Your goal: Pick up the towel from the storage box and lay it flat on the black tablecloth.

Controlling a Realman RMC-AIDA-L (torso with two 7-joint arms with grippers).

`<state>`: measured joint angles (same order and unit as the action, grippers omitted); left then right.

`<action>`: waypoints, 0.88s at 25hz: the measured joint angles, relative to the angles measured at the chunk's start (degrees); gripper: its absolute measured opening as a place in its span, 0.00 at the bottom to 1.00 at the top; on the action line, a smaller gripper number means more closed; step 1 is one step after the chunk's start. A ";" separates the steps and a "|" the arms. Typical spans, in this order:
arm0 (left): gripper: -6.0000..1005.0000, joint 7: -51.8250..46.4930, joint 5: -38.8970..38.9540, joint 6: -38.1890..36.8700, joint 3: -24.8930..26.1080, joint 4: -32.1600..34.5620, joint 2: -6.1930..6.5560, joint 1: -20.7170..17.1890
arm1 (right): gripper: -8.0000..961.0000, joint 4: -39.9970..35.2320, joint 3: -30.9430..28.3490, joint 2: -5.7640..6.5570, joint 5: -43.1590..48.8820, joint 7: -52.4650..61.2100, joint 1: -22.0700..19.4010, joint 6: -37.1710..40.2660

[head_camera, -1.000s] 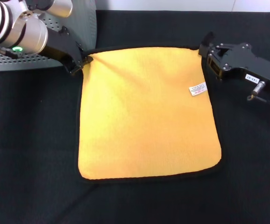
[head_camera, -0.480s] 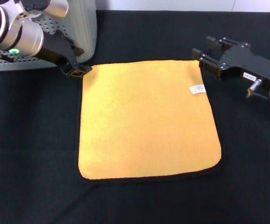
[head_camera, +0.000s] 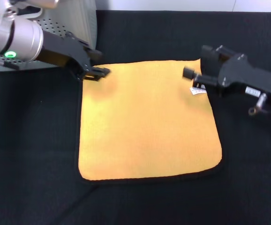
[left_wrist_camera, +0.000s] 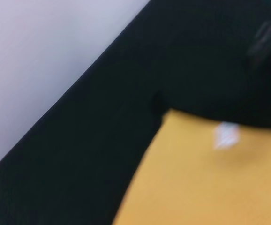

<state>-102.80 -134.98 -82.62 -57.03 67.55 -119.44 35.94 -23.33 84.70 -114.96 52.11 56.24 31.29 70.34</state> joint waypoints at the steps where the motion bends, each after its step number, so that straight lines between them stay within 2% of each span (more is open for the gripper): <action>1: 0.50 0.89 3.48 -2.03 0.37 0.75 0.33 -1.04 | 0.82 0.00 0.01 0.29 1.83 1.26 0.07 2.56; 4: 0.50 6.16 17.65 -10.93 3.50 0.93 2.19 -4.87 | 0.86 -0.34 0.01 1.07 6.82 5.28 0.45 9.68; 7: 0.50 17.47 29.77 -22.24 8.84 -5.93 4.75 -8.43 | 0.89 -0.95 0.00 1.01 10.60 8.02 0.61 16.05; 9: 0.50 24.76 34.79 -29.26 11.48 -13.86 7.30 -9.82 | 0.89 -1.20 0.07 0.12 11.63 8.38 0.12 19.25; 11: 0.50 31.26 38.82 -33.87 11.89 -22.85 10.79 -11.35 | 0.89 -2.54 1.25 -1.00 11.89 8.27 -1.07 21.89; 13: 0.50 34.38 40.18 -34.02 10.34 -26.65 12.69 -13.00 | 0.89 -3.37 2.34 -1.13 11.44 8.27 -1.53 22.30; 15: 0.50 37.00 40.14 -34.02 9.30 -27.83 13.64 -14.92 | 0.89 -5.01 6.14 -1.22 9.39 8.28 -2.02 22.27; 22: 0.50 38.35 39.31 -34.09 8.80 -27.99 14.75 -18.80 | 0.89 -11.70 19.88 -1.31 2.03 7.98 -1.86 16.02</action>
<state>-64.45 -95.67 -116.71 -48.23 39.55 -104.70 17.14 -35.03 104.59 -116.27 54.14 64.22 29.43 86.36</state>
